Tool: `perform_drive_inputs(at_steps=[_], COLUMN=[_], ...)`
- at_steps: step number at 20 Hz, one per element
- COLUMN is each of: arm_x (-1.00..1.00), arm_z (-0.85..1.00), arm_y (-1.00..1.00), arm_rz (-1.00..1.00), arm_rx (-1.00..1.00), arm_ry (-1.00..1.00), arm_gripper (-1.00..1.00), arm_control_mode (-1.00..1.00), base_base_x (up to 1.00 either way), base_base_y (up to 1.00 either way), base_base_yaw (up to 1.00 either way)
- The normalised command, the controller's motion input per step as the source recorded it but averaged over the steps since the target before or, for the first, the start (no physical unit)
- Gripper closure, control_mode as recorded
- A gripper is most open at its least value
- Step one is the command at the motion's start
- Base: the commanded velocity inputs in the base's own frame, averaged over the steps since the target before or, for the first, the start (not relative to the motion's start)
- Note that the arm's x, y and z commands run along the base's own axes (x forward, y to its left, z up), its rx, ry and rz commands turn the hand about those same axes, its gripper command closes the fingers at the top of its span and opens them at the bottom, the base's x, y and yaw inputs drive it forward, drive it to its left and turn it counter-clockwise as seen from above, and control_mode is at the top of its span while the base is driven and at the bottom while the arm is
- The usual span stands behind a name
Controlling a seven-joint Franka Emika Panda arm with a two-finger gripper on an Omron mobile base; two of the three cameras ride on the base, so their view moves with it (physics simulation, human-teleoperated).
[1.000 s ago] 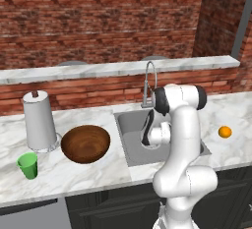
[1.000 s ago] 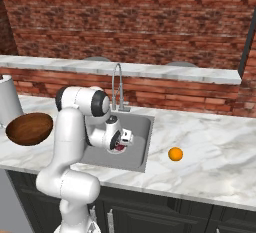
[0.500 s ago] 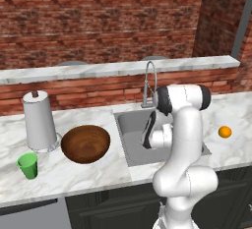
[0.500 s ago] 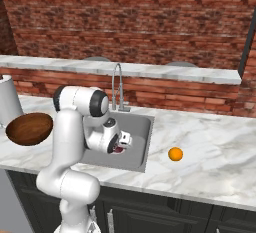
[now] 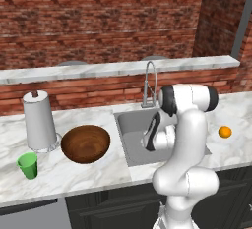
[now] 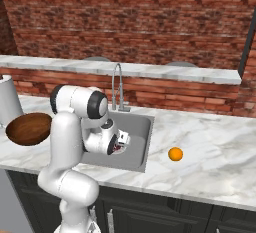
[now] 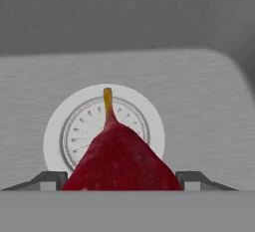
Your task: Remove the orange and pear from the sink. Then move the bowl and cup from the counter to the sink for washing.
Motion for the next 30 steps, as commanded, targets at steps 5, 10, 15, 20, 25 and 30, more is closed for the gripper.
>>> perform_drive_inputs(at_steps=[5, 10, 15, 20, 25, 30], arm_x=[-0.15, -0.12, -0.08, -0.07, -0.04, -0.02], arm_z=[0.24, 0.28, 0.40, 0.43, 0.45, 0.45], arm_y=[-0.19, -0.23, -0.14, -0.10, -0.02, -0.04], arm_rz=[0.00, 0.00, 0.00, -0.02, -0.01, 0.00], arm_rx=[0.02, 0.00, 0.00, 0.00, 0.00, 0.00], arm_ry=[-0.06, -0.03, -0.02, 0.00, 0.03, 0.01], arm_gripper=[1.00, 1.00, 1.00, 1.00, 1.00, 1.00], arm_control_mode=[-1.00, -1.00, -1.00, -1.00, -1.00, -1.00], base_base_x=[0.00, 0.00, 0.00, 0.00, 0.00, 0.00], base_base_y=[0.00, 0.00, 0.00, 0.00, 0.00, 0.00], base_base_yaw=[0.00, 0.00, 0.00, 0.00, 0.00, 0.00])
